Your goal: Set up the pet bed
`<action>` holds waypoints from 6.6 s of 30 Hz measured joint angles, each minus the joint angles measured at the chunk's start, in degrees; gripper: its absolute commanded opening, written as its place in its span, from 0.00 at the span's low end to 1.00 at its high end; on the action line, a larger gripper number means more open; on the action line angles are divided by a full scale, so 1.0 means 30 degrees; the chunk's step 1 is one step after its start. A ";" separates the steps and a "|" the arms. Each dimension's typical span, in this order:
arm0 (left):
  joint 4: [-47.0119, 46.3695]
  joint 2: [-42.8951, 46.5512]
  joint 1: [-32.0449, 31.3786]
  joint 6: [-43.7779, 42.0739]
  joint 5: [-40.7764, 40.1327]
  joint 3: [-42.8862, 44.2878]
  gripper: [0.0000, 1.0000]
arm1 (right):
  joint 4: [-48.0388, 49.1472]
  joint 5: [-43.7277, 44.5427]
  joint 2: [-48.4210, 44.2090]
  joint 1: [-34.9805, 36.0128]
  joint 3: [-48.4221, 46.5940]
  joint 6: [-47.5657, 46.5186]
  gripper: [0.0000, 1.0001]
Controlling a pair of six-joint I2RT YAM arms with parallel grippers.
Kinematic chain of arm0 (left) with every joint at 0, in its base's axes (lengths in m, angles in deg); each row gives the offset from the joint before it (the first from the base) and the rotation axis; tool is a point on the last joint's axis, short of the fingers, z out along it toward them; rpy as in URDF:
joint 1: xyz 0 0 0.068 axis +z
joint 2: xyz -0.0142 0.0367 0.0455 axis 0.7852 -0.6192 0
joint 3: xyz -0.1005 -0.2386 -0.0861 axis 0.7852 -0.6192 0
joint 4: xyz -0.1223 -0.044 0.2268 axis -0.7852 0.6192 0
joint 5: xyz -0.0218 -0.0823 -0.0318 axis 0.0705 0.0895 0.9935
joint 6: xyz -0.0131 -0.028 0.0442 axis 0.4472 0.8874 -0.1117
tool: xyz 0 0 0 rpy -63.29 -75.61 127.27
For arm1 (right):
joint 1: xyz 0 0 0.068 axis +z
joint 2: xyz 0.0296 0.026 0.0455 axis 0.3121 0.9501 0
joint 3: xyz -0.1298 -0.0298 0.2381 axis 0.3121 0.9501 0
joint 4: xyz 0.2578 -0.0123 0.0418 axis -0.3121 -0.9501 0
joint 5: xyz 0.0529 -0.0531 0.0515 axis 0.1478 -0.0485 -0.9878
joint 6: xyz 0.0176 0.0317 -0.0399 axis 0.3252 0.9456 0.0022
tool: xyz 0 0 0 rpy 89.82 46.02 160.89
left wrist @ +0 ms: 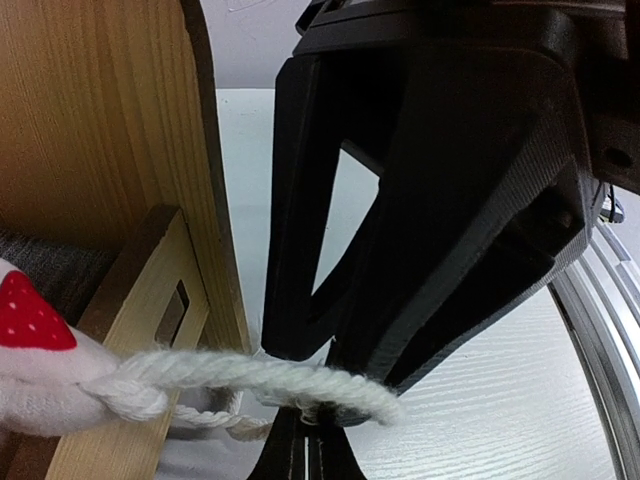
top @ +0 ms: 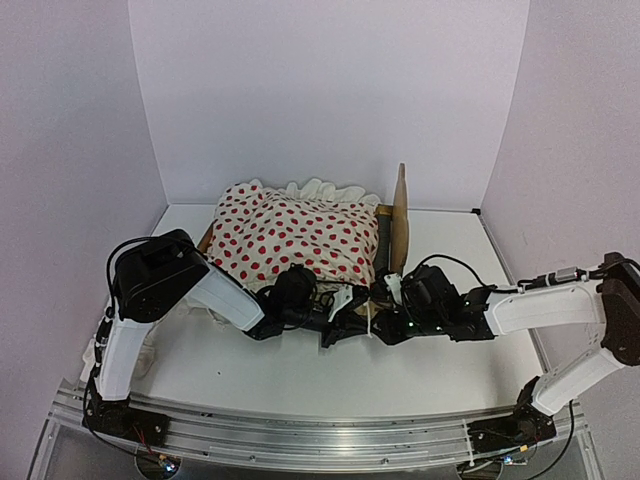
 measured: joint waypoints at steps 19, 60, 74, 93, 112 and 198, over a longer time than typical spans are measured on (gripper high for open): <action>-0.0051 -0.0015 -0.0007 0.0007 -0.0112 0.0000 0.00 | 0.1637 -0.0340 0.0393 -0.0114 0.0022 0.0853 0.00; 0.1320 0.2538 -0.0255 -0.1906 -0.1262 -0.0285 0.46 | -0.1329 0.0552 -0.3898 -0.0102 -0.0474 0.0398 0.00; 0.0999 0.2251 -0.0255 -0.0858 -0.1328 0.0026 0.29 | -0.0797 -0.0121 -0.3125 -0.0102 -0.0905 0.0413 0.00; 0.0641 0.2127 -0.0052 -0.0275 -0.2171 0.0029 0.00 | -0.0820 0.0141 -0.4376 -0.0102 0.0141 0.1257 0.35; 0.0859 0.2271 0.0756 -0.0286 -0.2318 0.0386 0.00 | 1.2251 0.4733 0.3008 0.3513 0.6734 -0.0809 0.43; 1.0800 0.6812 0.1071 -0.4683 0.3629 0.1517 0.00 | 0.4732 0.0625 -0.0608 -0.3423 0.6417 0.7116 0.00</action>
